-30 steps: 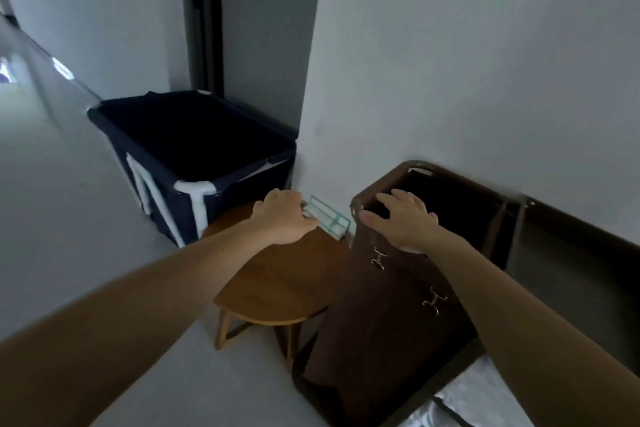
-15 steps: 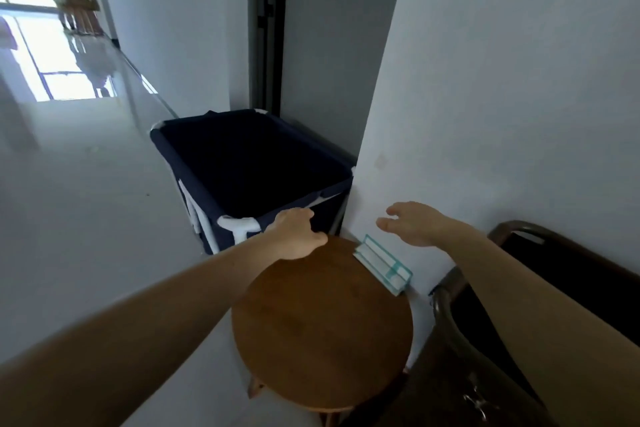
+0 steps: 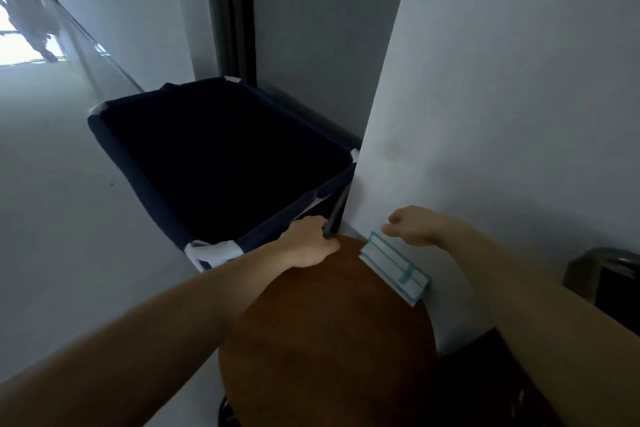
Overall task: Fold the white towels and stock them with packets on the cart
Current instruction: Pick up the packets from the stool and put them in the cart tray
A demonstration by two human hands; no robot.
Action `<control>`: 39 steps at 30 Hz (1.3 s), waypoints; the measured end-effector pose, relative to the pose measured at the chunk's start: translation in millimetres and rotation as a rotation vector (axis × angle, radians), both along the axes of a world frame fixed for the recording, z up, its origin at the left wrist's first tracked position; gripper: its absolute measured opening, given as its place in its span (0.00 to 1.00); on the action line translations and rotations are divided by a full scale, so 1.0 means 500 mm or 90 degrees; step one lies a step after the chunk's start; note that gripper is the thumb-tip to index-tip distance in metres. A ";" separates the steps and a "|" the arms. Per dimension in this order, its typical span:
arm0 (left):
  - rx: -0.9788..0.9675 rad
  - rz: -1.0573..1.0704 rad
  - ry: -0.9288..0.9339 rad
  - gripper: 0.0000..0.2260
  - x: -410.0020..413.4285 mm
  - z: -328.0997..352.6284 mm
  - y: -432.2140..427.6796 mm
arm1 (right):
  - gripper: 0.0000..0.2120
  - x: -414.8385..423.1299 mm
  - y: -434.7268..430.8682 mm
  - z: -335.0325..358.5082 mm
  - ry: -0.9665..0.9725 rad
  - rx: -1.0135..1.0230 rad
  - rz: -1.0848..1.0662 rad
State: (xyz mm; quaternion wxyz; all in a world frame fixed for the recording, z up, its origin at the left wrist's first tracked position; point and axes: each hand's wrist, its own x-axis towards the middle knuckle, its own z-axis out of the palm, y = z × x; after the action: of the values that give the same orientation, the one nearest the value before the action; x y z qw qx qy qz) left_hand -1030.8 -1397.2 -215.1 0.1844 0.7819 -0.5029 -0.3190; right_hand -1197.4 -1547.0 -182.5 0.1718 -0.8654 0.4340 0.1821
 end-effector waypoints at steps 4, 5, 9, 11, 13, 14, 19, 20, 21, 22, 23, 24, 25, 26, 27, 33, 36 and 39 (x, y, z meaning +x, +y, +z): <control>0.030 -0.072 0.047 0.25 0.071 -0.056 -0.098 | 0.24 0.031 -0.066 -0.077 0.012 0.025 -0.107; 0.038 -0.087 0.063 0.24 0.089 -0.069 -0.122 | 0.24 0.037 -0.079 -0.097 0.009 0.027 -0.139; 0.054 -0.124 0.109 0.21 0.136 -0.121 -0.216 | 0.23 0.058 -0.104 -0.187 0.011 0.052 -0.238; 0.075 -0.142 0.126 0.21 0.137 -0.161 -0.250 | 0.24 0.051 -0.103 -0.241 0.025 0.073 -0.280; 0.111 -0.162 0.136 0.26 0.128 -0.209 -0.276 | 0.23 0.032 -0.106 -0.299 0.038 0.094 -0.312; 0.129 -0.171 0.140 0.28 0.121 -0.238 -0.287 | 0.23 0.023 -0.110 -0.325 0.043 0.105 -0.328; 0.184 -0.146 0.180 0.23 0.088 -0.363 -0.341 | 0.22 -0.013 -0.170 -0.453 0.020 0.096 -0.379; 0.187 -0.135 0.187 0.20 0.081 -0.386 -0.353 | 0.22 -0.019 -0.188 -0.478 0.013 0.084 -0.390; 0.192 -0.125 0.198 0.18 0.073 -0.406 -0.365 | 0.22 -0.025 -0.205 -0.502 0.007 0.072 -0.396; 0.199 -0.122 0.202 0.17 0.064 -0.427 -0.376 | 0.23 -0.031 -0.220 -0.528 0.006 0.066 -0.401; 0.198 -0.122 0.207 0.14 0.054 -0.445 -0.388 | 0.24 -0.038 -0.236 -0.553 0.006 0.063 -0.405; 0.200 -0.115 0.205 0.10 0.044 -0.468 -0.401 | 0.24 -0.043 -0.250 -0.578 0.006 0.062 -0.407; 0.195 -0.114 0.207 0.04 0.034 -0.483 -0.413 | 0.24 -0.049 -0.263 -0.604 0.002 0.063 -0.406; 0.198 -0.111 0.206 0.06 0.023 -0.498 -0.426 | 0.24 -0.055 -0.275 -0.629 -0.003 0.066 -0.402; 0.197 -0.101 0.198 0.09 0.012 -0.514 -0.440 | 0.23 -0.061 -0.285 -0.660 -0.007 0.068 -0.395; 0.197 -0.095 0.174 0.12 -0.022 -0.587 -0.480 | 0.23 -0.085 -0.304 -0.752 0.031 -0.044 -0.335; 0.213 -0.093 0.159 0.11 -0.037 -0.616 -0.481 | 0.25 -0.086 -0.306 -0.776 0.046 -0.064 -0.329; 0.225 -0.075 0.148 0.12 -0.048 -0.634 -0.479 | 0.26 -0.088 -0.298 -0.791 0.030 -0.044 -0.328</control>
State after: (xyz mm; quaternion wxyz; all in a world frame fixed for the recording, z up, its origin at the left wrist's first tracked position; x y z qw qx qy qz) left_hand -1054.8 -1636.5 -532.2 0.0825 0.7290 -0.4595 -0.5006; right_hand -1241.2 -1695.8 -578.1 0.1726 -0.7275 0.6497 0.1374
